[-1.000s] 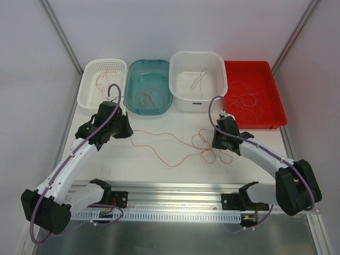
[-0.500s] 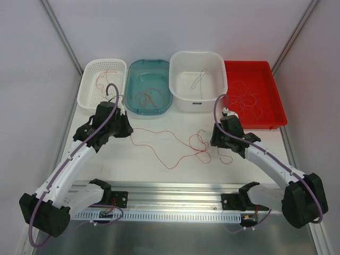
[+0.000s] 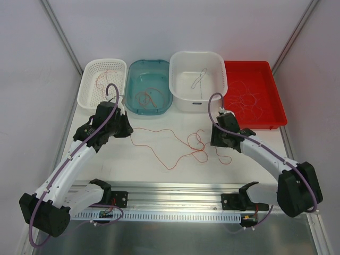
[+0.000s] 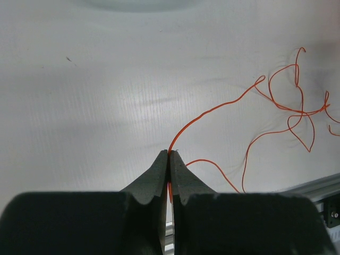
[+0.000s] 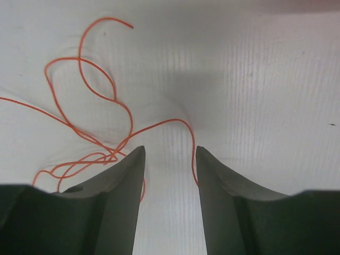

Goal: Untangle the cables

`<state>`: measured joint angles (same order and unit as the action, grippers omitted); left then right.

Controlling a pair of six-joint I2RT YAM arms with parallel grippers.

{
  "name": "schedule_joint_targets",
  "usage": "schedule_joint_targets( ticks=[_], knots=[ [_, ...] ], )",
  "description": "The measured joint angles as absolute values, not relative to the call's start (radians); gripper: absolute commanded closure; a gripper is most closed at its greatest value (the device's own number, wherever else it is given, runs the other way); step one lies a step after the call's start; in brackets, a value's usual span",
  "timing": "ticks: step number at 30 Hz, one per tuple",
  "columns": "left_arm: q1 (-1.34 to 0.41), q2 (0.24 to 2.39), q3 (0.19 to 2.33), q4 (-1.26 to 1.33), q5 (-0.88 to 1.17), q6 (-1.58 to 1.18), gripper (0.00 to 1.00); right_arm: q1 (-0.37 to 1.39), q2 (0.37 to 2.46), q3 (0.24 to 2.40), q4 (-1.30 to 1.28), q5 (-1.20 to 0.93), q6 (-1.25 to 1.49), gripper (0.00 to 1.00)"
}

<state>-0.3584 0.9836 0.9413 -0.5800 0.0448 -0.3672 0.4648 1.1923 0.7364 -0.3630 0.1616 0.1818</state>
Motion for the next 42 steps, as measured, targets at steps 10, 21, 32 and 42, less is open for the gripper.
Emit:
schedule_joint_targets(
  ticks=[10, 21, 32, 42],
  knots=[
    [-0.358, 0.983, 0.937, -0.580, 0.044, -0.367, 1.00, 0.466, 1.367, 0.736, -0.416, 0.145, 0.175, 0.56],
    [-0.358, 0.983, 0.937, -0.580, 0.034, -0.366, 1.00, 0.465, 1.412, 0.728, -0.456, 0.146, 0.176, 0.60],
    [-0.352, 0.999, 0.998, -0.652, -0.229, -0.322, 1.00, 0.406, 1.356, 0.726, -0.525, 0.175, 0.173, 0.99],
    [-0.241, 1.021, 1.123, -0.783, -0.697, -0.234, 1.00, 0.059, 0.894, 0.922, -0.667, 0.215, 0.184, 0.99]
  ],
)
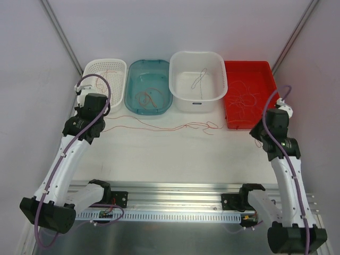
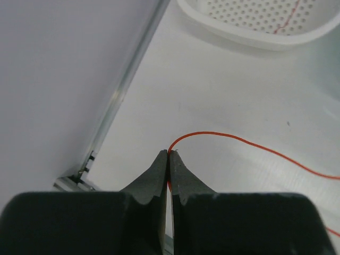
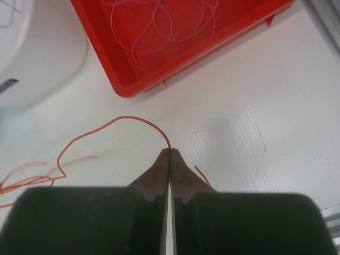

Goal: Untangle the cables

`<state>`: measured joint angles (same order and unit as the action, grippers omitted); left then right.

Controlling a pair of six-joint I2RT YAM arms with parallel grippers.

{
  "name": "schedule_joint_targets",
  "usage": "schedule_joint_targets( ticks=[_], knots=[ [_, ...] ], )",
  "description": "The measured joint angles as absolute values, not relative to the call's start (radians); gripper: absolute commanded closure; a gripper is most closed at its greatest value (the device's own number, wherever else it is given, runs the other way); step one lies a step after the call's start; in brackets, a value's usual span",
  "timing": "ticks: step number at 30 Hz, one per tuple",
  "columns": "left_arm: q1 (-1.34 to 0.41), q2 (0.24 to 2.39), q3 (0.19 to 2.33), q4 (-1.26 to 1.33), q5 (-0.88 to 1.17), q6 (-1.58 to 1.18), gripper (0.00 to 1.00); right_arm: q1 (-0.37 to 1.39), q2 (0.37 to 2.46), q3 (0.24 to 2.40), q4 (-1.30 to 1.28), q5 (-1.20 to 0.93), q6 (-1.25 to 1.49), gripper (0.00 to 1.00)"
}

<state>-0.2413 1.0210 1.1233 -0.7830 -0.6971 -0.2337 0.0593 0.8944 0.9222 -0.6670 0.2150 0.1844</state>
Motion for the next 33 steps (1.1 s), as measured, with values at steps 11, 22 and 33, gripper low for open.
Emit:
schedule_joint_targets(
  ticks=[11, 22, 33],
  knots=[
    [-0.207, 1.047, 1.160, -0.835, -0.898, -0.184, 1.00, -0.019, 0.772, 0.988, -0.756, 0.192, 0.218, 0.99],
    [-0.181, 1.054, 1.198, -0.852, -0.904, -0.165, 1.00, -0.020, 0.765, 0.981, -0.770, 0.141, 0.200, 0.99],
    [-0.132, 1.102, 1.449, -0.866, -1.036, -0.090, 1.00, -0.020, 0.805, 0.910, -0.757, 0.123, 0.217, 0.99]
  ],
)
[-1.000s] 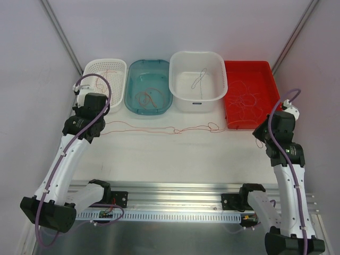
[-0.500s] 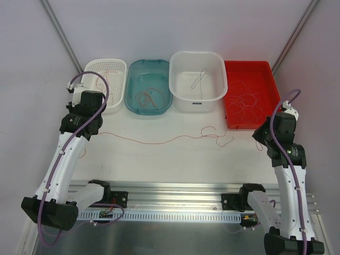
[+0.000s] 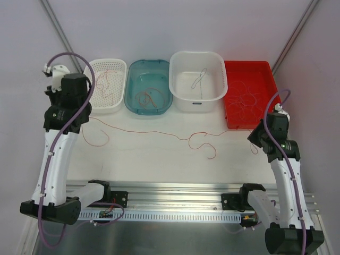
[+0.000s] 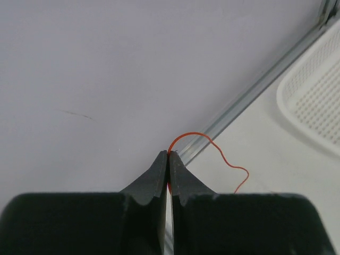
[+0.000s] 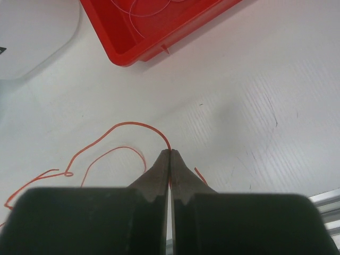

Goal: Untangle the cables

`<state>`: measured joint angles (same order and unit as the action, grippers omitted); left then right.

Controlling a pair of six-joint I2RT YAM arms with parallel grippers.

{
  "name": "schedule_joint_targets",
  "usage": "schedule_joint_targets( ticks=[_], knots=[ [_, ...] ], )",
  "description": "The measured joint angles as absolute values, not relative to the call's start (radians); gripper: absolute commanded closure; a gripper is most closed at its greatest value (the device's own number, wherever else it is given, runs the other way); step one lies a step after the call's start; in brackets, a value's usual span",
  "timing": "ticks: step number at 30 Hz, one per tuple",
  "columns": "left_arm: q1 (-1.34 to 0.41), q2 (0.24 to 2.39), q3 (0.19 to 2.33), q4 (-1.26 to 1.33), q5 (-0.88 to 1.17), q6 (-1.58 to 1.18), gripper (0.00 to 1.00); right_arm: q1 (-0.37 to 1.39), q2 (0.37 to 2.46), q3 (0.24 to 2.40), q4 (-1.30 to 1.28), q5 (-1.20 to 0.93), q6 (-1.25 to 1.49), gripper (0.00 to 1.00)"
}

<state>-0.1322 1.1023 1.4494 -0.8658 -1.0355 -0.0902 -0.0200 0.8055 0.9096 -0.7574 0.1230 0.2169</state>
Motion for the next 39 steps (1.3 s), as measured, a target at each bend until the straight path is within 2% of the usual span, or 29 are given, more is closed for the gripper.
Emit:
schedule_joint_targets(
  ticks=[8, 12, 17, 22, 29, 34, 39],
  knots=[
    [-0.103, 1.151, 1.843, -0.759, -1.063, 0.078, 1.00, -0.020, 0.868, 0.838, -0.731, 0.089, 0.224, 0.99],
    [-0.102, 1.192, 1.959, -0.707, -1.078, 0.162, 1.00, -0.020, 0.869, 0.815, -0.723, 0.089, 0.225, 0.99],
    [-0.070, 1.224, 2.000, -0.604, -1.087, 0.288, 1.00, -0.024, 0.887, 0.794, -0.709, 0.091, 0.228, 0.99],
    [-0.037, 1.229, 1.980, -0.542, -1.089, 0.355, 1.00, -0.064, 0.896, 0.737, -0.683, 0.092, 0.253, 0.99],
    [-0.052, 1.130, 1.695, -0.521, -0.999, 0.296, 1.00, -0.057, 0.971, 0.723, -0.650, 0.029, 0.236, 0.99],
    [-0.073, 1.072, 1.547, -0.554, -0.746, 0.142, 1.00, 0.057, 1.077, 0.726, -0.624, -0.008, 0.200, 0.99],
    [-0.073, 1.020, 1.514, -0.565, -0.466, 0.001, 1.00, 0.195, 1.162, 0.739, -0.612, -0.012, 0.181, 0.99]
  ],
)
